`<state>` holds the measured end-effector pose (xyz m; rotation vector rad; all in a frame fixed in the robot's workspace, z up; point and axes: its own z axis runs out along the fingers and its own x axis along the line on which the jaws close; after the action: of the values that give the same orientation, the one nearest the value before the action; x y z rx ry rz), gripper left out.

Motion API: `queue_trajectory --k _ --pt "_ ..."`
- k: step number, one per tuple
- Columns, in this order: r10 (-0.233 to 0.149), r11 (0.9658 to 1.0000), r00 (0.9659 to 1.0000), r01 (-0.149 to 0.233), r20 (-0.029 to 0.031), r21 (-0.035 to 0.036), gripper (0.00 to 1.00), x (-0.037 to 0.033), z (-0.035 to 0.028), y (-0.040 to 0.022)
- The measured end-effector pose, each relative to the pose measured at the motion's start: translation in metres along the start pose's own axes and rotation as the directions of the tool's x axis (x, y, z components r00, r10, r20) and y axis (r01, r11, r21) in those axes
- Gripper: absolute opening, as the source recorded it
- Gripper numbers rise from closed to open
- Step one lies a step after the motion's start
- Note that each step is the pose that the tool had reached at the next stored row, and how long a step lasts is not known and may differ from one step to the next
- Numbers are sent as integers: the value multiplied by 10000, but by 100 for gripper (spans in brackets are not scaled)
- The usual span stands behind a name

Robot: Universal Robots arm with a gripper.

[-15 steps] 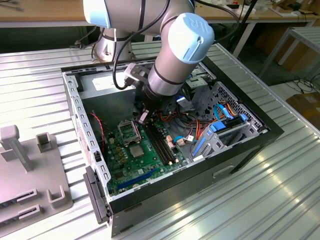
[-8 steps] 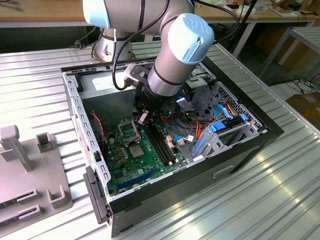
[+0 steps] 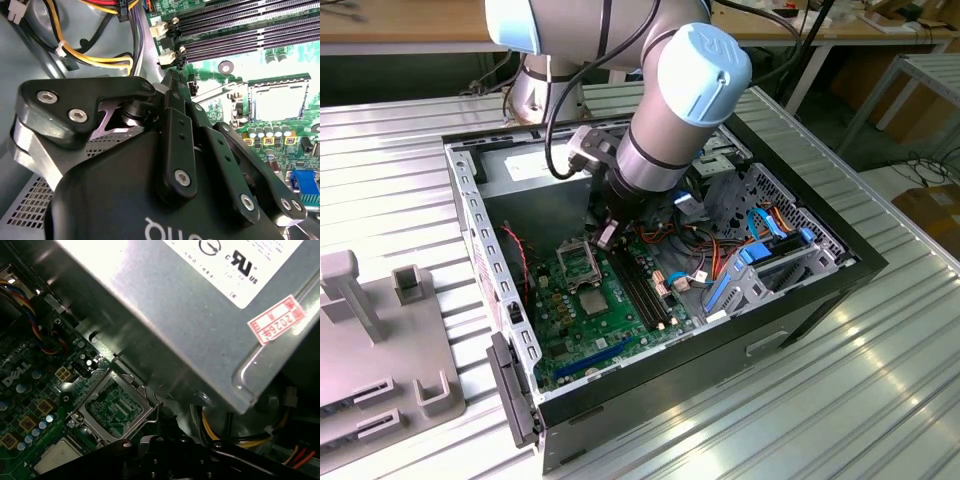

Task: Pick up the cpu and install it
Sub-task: 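Close the cpu cover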

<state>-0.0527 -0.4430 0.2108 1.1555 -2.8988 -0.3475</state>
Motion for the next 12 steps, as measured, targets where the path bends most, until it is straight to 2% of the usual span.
queue_trajectory --k 12 --pt "0 10000 10000 0 -2 -2 11 13 -89 -1"
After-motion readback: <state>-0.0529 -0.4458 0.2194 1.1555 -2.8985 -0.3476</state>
